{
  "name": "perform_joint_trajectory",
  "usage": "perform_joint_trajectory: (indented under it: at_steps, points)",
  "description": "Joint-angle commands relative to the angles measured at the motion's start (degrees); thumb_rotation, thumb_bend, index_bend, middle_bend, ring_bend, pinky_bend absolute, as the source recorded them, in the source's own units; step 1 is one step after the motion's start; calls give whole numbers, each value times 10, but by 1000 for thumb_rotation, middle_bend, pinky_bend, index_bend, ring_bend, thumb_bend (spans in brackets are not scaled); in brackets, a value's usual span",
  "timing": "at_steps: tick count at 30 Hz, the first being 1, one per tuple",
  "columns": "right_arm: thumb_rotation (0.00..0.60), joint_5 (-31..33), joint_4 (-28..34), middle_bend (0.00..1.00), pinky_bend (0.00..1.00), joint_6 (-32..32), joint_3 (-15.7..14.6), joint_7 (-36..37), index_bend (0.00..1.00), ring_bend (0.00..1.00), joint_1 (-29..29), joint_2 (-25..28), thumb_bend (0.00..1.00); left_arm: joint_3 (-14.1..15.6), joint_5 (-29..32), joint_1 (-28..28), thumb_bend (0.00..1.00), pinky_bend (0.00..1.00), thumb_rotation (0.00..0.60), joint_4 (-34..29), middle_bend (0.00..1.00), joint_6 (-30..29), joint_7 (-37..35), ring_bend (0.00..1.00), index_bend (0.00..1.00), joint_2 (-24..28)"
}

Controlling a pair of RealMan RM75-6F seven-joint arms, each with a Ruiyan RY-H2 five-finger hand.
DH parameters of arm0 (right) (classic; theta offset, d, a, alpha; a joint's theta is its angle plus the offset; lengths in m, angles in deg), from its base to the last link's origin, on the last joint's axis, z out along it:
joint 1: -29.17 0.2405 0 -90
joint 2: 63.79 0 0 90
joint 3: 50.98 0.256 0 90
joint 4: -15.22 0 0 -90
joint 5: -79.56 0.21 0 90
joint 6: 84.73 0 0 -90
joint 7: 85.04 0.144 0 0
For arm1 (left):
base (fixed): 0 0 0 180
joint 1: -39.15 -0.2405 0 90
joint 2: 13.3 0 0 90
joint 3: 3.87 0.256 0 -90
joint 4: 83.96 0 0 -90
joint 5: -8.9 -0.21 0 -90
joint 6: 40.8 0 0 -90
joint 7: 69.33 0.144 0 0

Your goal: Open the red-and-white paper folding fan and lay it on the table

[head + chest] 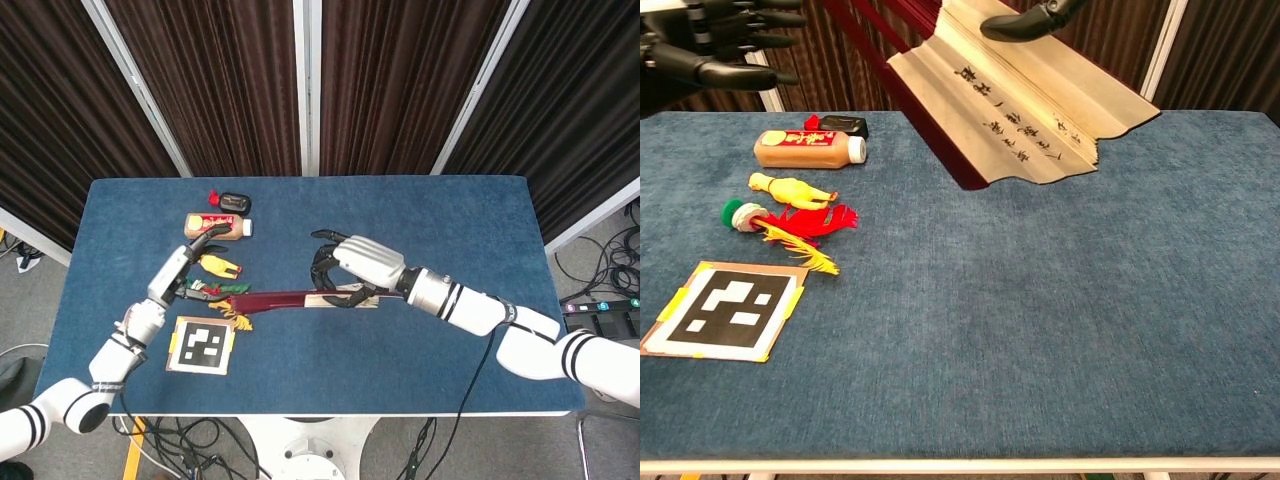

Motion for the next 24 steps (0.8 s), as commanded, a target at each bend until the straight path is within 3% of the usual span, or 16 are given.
perform_joint_trajectory:
  at_steps: [1, 5, 12, 24]
  points:
    - [600, -2, -8, 701, 0, 10, -3, 21, 872, 311, 13, -2, 748, 4, -13, 22, 0, 226, 600, 3, 193, 13, -30, 82, 240, -11]
    - [600, 3, -20, 701, 0, 15, 1, 21, 873, 310, 20, -9, 748, 11, -23, 40, 0, 226, 600, 7, 252, 23, -58, 156, 284, -17]
    - [600, 28, -29, 701, 0, 20, 12, 2, 877, 310, 21, -21, 748, 30, -43, 62, 0, 226, 600, 15, 258, 24, -67, 156, 309, -26]
    - [600, 57, -35, 701, 0, 33, 26, -29, 877, 310, 24, -44, 748, 18, 38, 74, 6, 239, 600, 1, 400, 59, 17, 270, 425, -46]
